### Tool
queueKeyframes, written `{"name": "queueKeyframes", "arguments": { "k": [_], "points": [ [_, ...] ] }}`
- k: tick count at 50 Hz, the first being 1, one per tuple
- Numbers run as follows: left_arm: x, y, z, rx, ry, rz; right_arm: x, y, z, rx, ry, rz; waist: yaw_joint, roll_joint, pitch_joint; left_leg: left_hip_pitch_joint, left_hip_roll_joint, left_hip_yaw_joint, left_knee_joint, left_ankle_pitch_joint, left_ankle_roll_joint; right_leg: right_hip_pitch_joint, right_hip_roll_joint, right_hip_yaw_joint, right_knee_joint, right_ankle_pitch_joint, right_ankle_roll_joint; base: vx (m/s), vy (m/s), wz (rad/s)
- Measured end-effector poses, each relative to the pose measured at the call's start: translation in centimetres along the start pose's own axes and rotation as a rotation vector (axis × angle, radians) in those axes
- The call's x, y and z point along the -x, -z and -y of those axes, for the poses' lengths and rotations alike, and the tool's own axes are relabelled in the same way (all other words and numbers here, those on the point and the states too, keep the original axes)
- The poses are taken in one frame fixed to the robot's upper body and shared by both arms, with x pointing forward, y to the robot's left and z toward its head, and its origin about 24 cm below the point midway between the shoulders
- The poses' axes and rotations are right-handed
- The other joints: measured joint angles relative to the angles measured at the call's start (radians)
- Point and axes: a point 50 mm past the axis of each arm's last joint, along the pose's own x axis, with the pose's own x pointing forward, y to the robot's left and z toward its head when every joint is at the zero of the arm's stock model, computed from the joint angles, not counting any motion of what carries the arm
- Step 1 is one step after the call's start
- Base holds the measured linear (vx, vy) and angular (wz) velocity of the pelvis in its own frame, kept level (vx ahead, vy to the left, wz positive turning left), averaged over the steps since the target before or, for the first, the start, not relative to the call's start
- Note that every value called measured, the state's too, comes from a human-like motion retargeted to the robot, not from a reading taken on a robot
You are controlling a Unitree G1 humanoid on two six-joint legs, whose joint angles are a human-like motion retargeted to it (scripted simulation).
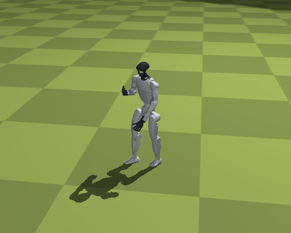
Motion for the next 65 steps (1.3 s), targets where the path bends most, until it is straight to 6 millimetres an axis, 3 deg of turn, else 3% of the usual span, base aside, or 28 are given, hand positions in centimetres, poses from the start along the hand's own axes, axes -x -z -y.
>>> {"name": "queueKeyframes", "arguments": {
  "k": [3, 6, 11, 17, 25, 28, 32, 35, 39, 45, 50, 55, 65],
  "points": [
    [0.1, 0.9, 0.4, -0.011, 0.009, -0.023, -0.1, 0.0, -0.1, 0.025, -0.003, 0.0, -0.01, -0.019, 0.027, 0.036, -0.023, -0.043, -0.002, -0.015, 0.007, -0.001, -0.007, 0.014, -0.132, 0.084, 0.068, 0.3, -0.08, 0.72],
    [0.6, 3.4, 0.9, -0.025, 0.014, -0.102, 0.0, 0.0, -0.4, 0.043, -0.011, 0.009, -0.016, -0.019, 0.033, 0.061, -0.018, -0.076, -0.001, -0.027, 0.01, -0.022, 0.006, 0.046, -0.165, 0.056, 0.116, 0.32, -0.13, 0.57],
    [2.2, 8.9, 1.4, 0.019, -0.011, -0.294, 0.0, 0.0, -0.5, 0.062, -0.015, 0.028, -0.017, -0.014, 0.021, 0.084, 0.001, -0.12, 0.016, -0.041, 0.013, -0.011, 0.05, 0.137, -0.165, 0.045, 0.121, 0.37, -0.21, 0.5],
    [5.7, 15.3, 2.2, 0.188, -0.094, -0.513, 0.5, 0.0, -0.2, 0.059, 0.005, 0.023, -0.004, -0.012, -0.018, 0.089, -0.014, -0.179, 0.067, -0.01, 0.036, 0.045, 0.019, 0.081, -0.165, 0.059, 0.121, 0.4, -0.16, 0.47],
    [9.8, 19.9, 4.0, 0.358, -0.133, -0.616, 1.4, 0.0, 0.3, 0.001, 0.066, 0.011, 0.021, -0.03, -0.075, -0.009, -0.067, -0.22, 0.313, 0.127, 0.06, 0.134, -0.047, 0.024, -0.162, -0.021, 0.121, 0.36, -0.16, 0.51],
    [10.4, 20.4, 4.9, 0.396, -0.105, -0.623, 1.4, 0.0, 0.5, -0.016, 0.089, 0.001, 0.013, -0.047, -0.096, -0.117, -0.087, -0.153, 0.487, 0.187, 0.087, 0.145, -0.09, -0.008, -0.142, -0.046, 0.119, 0.29, -0.13, 0.76],
    [10.7, 20.5, 6.2, 0.485, -0.074, -0.617, 1.4, 0.1, 0.7, -0.027, 0.109, -0.014, 0.006, -0.047, -0.118, -0.265, -0.041, 0.007, 0.696, 0.243, 0.145, 0.141, -0.11, -0.048, -0.102, -0.079, 0.087, 0.24, -0.14, 0.7],
    [10.8, 20.4, 7.3, 0.572, -0.053, -0.602, 1.3, 0.2, 0.7, -0.032, 0.112, -0.022, 0.012, -0.046, -0.121, -0.332, -0.009, 0.112, 0.756, 0.231, 0.188, 0.142, -0.119, -0.07, -0.077, -0.101, 0.062, 0.22, -0.11, 0.44],
    [10.7, 20.1, 8.3, 0.657, -0.026, -0.586, 1.0, 0.3, 0.6, -0.035, 0.097, -0.024, 0.041, -0.041, -0.107, -0.368, -0.027, 0.159, 0.653, 0.174, 0.197, 0.149, -0.121, -0.079, -0.059, -0.122, 0.045, 0.21, -0.07, 0.1],
    [10.3, 19.7, 8.3, 0.656, -0.025, -0.575, 0.2, 0.1, 0.5, -0.003, 0.061, -0.007, 0.108, 0.0, -0.042, -0.312, -0.013, 0.225, 0.219, 0.205, 0.154, 0.189, -0.074, -0.072, -0.047, -0.155, 0.045, 0.22, -0.03, -0.22],
    [10.1, 19.5, 7.9, 0.61, -0.039, -0.555, -0.2, -0.4, 0.3, 0.036, 0.029, 0.031, 0.143, 0.061, 0.013, -0.273, 0.046, 0.284, -0.101, 0.303, 0.041, 0.263, 0.003, -0.074, -0.055, -0.192, 0.055, 0.27, 0.01, -0.24],
    [10.5, 19.8, 8.0, 0.586, -0.037, -0.549, -0.3, -0.8, -0.1, 0.071, 0.007, 0.056, 0.151, 0.062, 0.034, -0.313, 0.074, 0.306, -0.152, 0.248, -0.049, 0.331, 0.023, -0.075, -0.069, -0.221, 0.075, 0.32, 0.05, -0.12],
    [12.0, 21.4, 6.9, 0.609, -0.1, -0.608, -0.7, -0.3, -0.4, 0.041, 0.023, 0.057, 0.174, 0.003, -0.015, -0.236, 0.114, 0.378, -0.152, 0.301, -0.028, 0.394, 0.041, -0.029, -0.013, -0.218, 0.023, 0.4, 0.11, -0.27]
  ]
}}
